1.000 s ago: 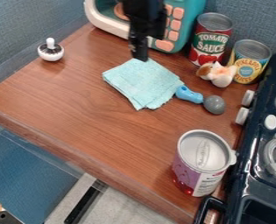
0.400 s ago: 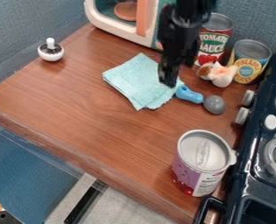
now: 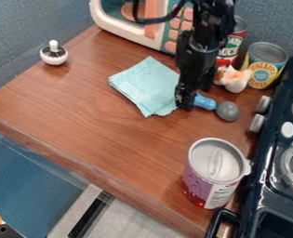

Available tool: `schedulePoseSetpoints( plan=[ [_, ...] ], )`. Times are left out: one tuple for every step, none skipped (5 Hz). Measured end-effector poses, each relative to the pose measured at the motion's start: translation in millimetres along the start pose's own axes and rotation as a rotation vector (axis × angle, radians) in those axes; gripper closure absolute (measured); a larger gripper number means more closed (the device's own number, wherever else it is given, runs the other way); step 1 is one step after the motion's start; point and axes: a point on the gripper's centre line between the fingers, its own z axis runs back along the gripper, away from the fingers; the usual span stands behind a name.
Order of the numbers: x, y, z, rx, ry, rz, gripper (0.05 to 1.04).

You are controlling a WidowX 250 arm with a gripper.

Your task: Move the blue scoop to the front side of the microwave.

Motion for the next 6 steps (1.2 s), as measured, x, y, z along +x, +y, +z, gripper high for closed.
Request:
schedulePoseSetpoints(
  plan=[
    [-11,-9,-2,-0.007,0.012,-0.022,0.130],
    [-10,-8,-5,-0.014,0.002,-0.015,0.419],
    [-9,-7,-5,-0.015,-0.007,-0.009,0.676],
    [-7,-5,-3,-0.014,-0.020,-0.002,0.685],
    [11,1,18,-0.004,-0.132,0.063,0.685],
    [43,4,63,-0.052,-0.218,0.266,0.685]
  ],
)
